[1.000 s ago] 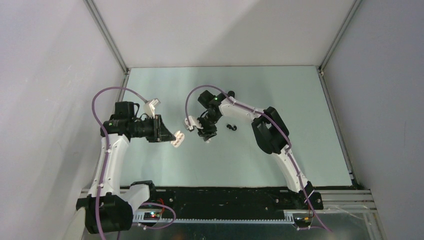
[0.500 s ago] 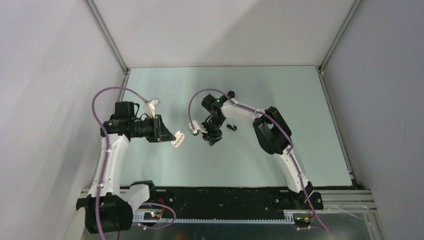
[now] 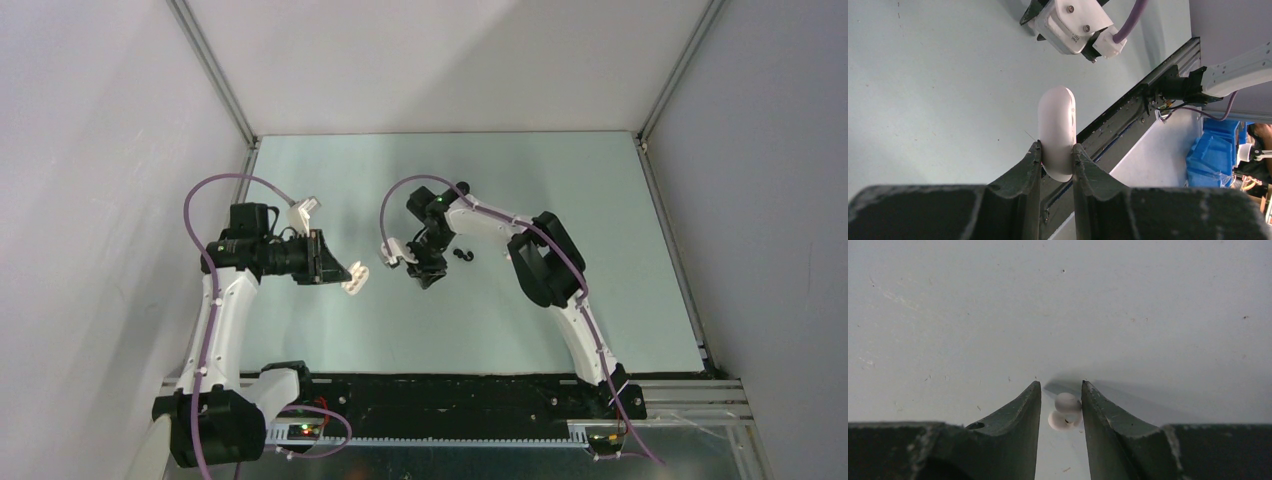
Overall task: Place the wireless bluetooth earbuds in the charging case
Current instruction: Pick up the earbud from the center of the board.
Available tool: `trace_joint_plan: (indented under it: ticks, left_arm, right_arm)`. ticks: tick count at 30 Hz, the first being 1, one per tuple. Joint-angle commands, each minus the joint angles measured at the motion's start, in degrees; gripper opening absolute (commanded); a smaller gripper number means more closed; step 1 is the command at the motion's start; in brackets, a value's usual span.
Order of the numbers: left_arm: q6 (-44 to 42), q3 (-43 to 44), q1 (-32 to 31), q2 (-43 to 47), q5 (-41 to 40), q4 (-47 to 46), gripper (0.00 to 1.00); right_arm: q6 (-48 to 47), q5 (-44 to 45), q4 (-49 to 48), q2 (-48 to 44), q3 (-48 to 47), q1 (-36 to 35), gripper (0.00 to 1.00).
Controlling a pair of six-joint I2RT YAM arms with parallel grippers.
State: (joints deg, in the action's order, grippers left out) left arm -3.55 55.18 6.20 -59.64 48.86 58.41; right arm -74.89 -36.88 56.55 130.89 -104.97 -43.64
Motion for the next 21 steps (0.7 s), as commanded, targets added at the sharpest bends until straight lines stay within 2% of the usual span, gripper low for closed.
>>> trace_joint_plan:
  ticks: [1,10,16,21]
  left_arm:
    - [-1.2,0.2,0.65,0.3,1.92,-0.25,0.0]
    - [-1.19,0.2,0.61,0.27,2.01,-0.32,0.0]
    - [-1.36,0.28,0.65,0.07,2.15,-0.31,0.0]
    - [-1.31,0.61,0.66,-0.25,2.2,-0.32,0.0]
  right_arm:
    - [1.64,0.82,-0.1,-2.9,-0.85,1.17,0.41]
    - [16.11,-6.37,3.18,-0.89,-9.73,5.13,0.5]
    - [23.38,-7.44,1.34,-1.85,-6.17,6.29,0.47]
    - [25.98,-2.87,-2.71,-2.3,-3.05,5.53,0.42]
